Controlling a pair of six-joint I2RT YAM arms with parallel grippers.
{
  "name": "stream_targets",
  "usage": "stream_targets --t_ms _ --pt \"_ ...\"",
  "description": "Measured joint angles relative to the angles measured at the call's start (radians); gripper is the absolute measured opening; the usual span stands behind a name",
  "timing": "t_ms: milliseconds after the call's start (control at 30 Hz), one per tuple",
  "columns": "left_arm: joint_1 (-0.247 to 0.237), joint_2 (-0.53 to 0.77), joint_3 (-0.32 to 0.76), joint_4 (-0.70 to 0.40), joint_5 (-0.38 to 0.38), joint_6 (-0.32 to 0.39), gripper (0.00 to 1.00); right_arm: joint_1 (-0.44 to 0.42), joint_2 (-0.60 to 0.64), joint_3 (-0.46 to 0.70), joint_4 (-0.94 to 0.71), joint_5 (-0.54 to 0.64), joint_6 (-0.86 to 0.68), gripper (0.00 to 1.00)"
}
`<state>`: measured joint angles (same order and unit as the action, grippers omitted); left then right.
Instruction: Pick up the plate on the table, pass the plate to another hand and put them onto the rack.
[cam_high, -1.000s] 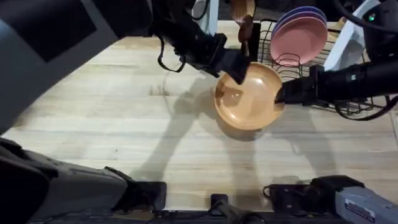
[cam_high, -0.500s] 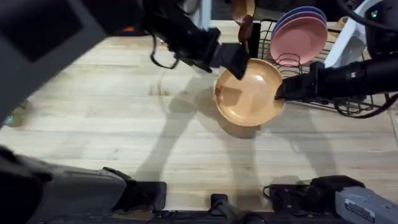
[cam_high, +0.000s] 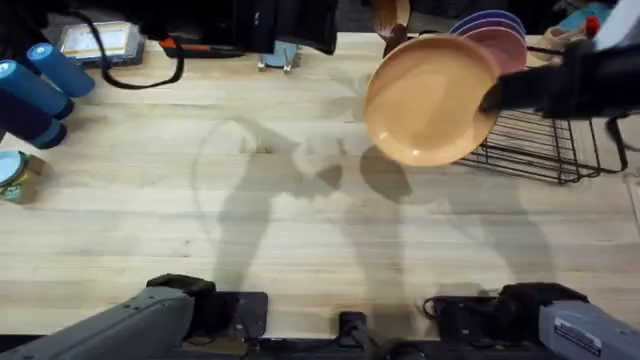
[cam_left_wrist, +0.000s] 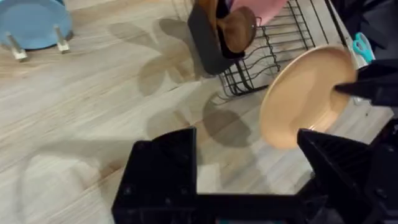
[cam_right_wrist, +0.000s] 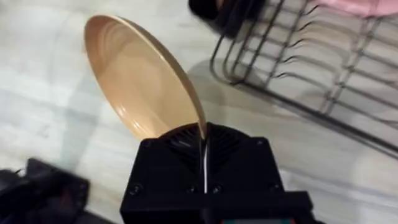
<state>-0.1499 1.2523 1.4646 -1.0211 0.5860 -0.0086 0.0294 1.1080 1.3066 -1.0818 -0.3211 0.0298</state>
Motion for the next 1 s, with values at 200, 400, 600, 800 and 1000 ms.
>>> stream_targets --t_ms 200,400,600,800,1000 --pt "0.046 -0.009 0.000 -0.021 -0.003 0.000 0.995 -0.036 -0.022 0.051 -0.008 0.105 -0.047 0.030" --pt "0.056 -0.010 0.000 -0.026 -0.003 0.000 0.995 -0.041 -0.079 0.057 0.047 0.312 -0.181 0.030" --pt "0.056 -0.010 0.000 -0.032 -0.004 0.000 0.996 -0.041 -0.106 0.060 0.180 0.434 -0.444 0.031" --pt "0.056 -0.010 0.000 -0.032 -0.004 0.000 0.995 -0.041 -0.106 0.060 0.237 0.443 -0.594 0.031" --pt "0.056 -0.010 0.000 -0.032 -0.004 0.000 0.995 -0.049 -0.095 0.060 0.289 0.458 -0.699 0.030"
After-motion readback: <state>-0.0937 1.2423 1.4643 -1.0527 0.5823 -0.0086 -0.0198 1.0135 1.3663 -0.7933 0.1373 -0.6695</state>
